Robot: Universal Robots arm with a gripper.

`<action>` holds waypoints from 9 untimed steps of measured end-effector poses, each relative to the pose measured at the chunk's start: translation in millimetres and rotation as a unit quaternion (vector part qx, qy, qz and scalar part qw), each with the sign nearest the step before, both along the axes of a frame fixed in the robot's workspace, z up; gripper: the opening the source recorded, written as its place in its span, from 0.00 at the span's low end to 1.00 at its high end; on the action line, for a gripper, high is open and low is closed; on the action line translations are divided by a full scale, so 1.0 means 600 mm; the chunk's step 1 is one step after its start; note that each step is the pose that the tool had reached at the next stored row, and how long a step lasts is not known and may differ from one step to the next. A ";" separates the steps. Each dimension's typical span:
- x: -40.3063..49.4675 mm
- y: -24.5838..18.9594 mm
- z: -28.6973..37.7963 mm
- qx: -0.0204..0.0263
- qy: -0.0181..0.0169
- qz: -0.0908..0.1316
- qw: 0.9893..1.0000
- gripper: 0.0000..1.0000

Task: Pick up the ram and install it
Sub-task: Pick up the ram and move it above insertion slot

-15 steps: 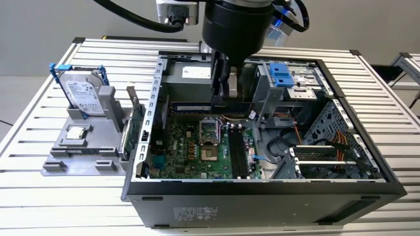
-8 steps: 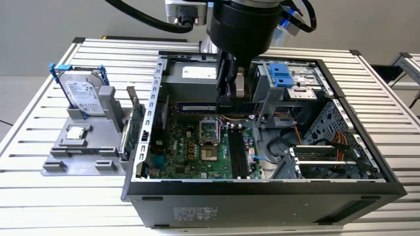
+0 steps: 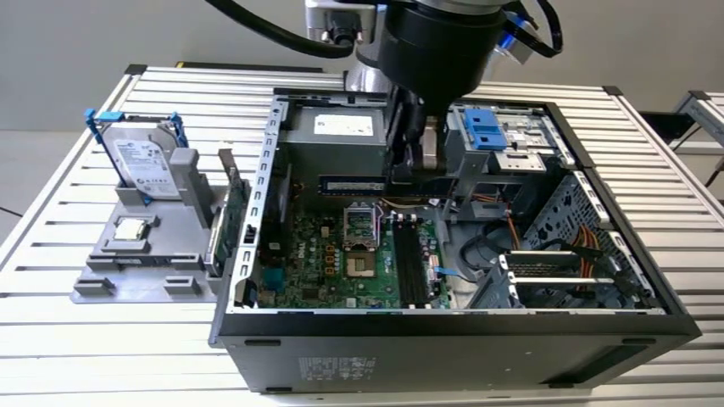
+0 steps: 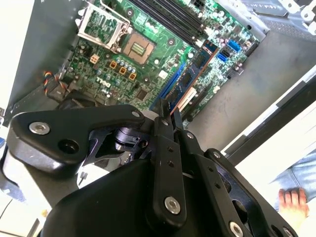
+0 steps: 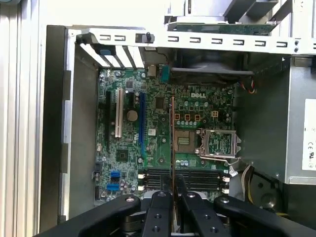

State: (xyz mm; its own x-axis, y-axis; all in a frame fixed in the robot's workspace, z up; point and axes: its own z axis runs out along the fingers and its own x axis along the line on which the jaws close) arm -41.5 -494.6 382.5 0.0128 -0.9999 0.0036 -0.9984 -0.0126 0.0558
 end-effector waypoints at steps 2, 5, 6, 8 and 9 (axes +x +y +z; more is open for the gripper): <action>0.005 0.0000 0.000 0.000 0.000 -0.002 1.000 0.00; 0.013 0.0002 0.000 0.000 0.000 -0.004 1.000 0.00; 0.015 0.0002 0.000 0.000 0.000 -0.005 1.000 0.00; 0.021 0.0002 0.000 0.000 0.000 -0.006 1.000 0.00; 0.023 0.0002 0.000 0.000 0.000 -0.007 1.000 0.00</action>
State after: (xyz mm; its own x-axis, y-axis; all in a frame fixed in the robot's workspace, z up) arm -27.4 -494.5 382.5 -0.0011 -1.0000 0.0036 -0.9984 0.0013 0.0558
